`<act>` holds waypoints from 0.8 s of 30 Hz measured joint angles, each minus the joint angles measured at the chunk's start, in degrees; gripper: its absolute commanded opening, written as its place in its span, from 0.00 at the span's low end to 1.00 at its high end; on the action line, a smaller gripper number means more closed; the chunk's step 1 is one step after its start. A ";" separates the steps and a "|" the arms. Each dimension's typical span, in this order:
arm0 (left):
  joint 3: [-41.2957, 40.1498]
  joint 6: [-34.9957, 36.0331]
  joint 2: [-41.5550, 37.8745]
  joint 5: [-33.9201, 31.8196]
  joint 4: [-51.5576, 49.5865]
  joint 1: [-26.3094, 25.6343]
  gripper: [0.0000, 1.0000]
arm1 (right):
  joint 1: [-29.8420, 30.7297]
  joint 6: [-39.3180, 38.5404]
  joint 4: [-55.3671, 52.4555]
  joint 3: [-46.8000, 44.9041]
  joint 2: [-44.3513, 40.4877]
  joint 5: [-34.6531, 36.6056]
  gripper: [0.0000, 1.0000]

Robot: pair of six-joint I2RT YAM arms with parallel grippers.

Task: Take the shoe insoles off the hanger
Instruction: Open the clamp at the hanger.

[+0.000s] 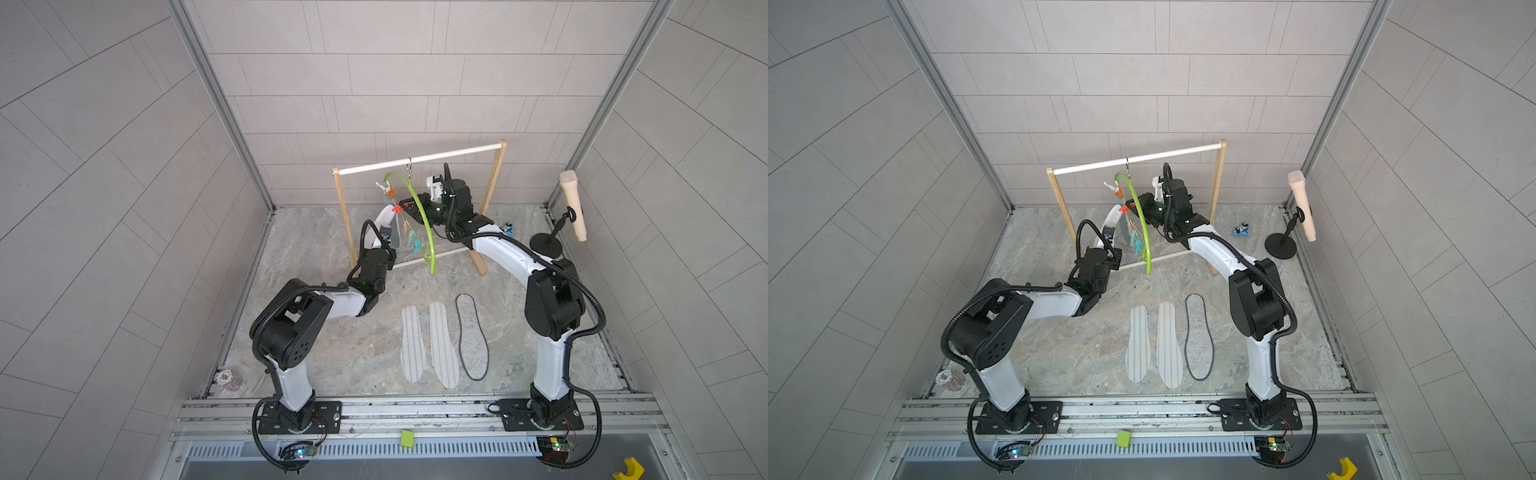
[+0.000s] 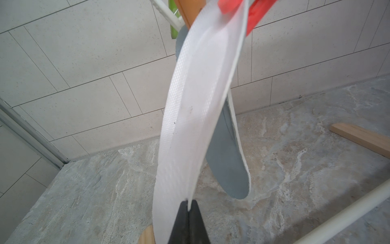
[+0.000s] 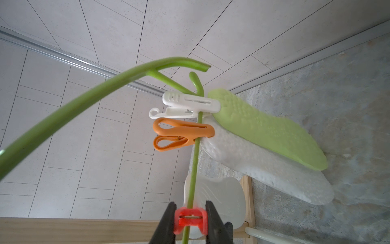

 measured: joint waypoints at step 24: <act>-5.40 -9.01 -3.08 6.45 -3.15 0.00 0.00 | -1.01 1.14 -3.89 2.25 0.00 0.26 0.61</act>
